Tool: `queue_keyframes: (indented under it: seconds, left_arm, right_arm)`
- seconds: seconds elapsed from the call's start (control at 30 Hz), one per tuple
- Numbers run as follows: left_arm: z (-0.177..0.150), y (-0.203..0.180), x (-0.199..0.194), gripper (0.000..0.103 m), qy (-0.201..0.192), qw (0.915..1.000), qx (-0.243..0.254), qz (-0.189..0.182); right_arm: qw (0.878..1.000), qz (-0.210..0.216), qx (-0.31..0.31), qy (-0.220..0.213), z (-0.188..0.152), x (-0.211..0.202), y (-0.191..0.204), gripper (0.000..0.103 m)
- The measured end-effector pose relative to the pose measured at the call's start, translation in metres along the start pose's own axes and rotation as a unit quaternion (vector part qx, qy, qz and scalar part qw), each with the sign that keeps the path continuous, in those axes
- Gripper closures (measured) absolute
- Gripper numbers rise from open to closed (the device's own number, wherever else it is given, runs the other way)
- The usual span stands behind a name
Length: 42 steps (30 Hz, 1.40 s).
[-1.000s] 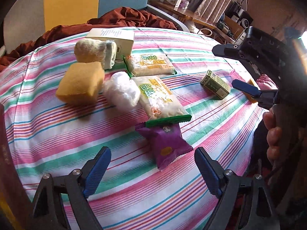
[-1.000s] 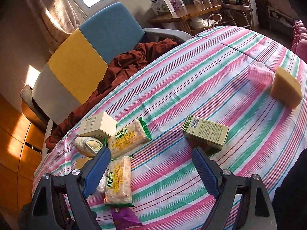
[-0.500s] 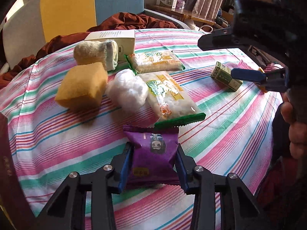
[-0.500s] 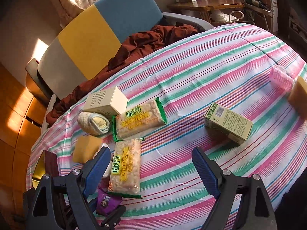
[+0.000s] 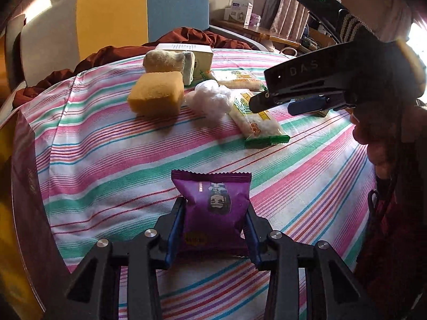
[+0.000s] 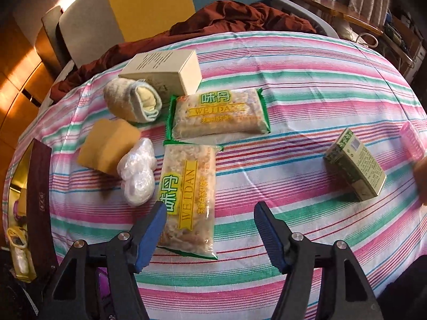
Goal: Organize objects
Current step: 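Grasp a WEIDAN biscuit pack with the right gripper while the left gripper holds the purple packet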
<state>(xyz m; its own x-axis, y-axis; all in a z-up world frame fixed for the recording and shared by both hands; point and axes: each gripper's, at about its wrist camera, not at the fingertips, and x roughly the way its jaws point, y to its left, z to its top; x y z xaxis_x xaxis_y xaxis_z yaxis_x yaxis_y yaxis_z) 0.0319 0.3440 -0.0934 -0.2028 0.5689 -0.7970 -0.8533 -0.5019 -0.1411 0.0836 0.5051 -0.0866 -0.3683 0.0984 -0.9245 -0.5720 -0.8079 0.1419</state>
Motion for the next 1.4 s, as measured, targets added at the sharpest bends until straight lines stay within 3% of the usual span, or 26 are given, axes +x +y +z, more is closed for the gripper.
queue_keyframes:
  seconds: [0.37,0.47,0.7,1.4]
  left_arm:
    - [-0.005,-0.002,0.003,0.059,-0.02,0.9998,0.002,0.001]
    - [-0.006,-0.004,0.002,0.059,-0.024,0.9997,0.009,0.005]
    - [-0.007,-0.01,0.002,0.06,-0.027,0.9995,0.016,0.009]
    - [-0.009,-0.02,-0.007,0.062,-0.01,0.9993,0.013,0.035]
  right_arm:
    - [0.997,-0.051,-0.053,0.014,0.003,0.021,0.024,0.035]
    - [0.995,-0.065,-0.07,0.009,0.0,0.018,0.025,0.055]
    - [0.994,-0.104,-0.008,0.017,-0.001,0.013,-0.013,0.055]
    - [0.993,-0.116,-0.025,0.013,-0.006,0.017,-0.005,0.055]
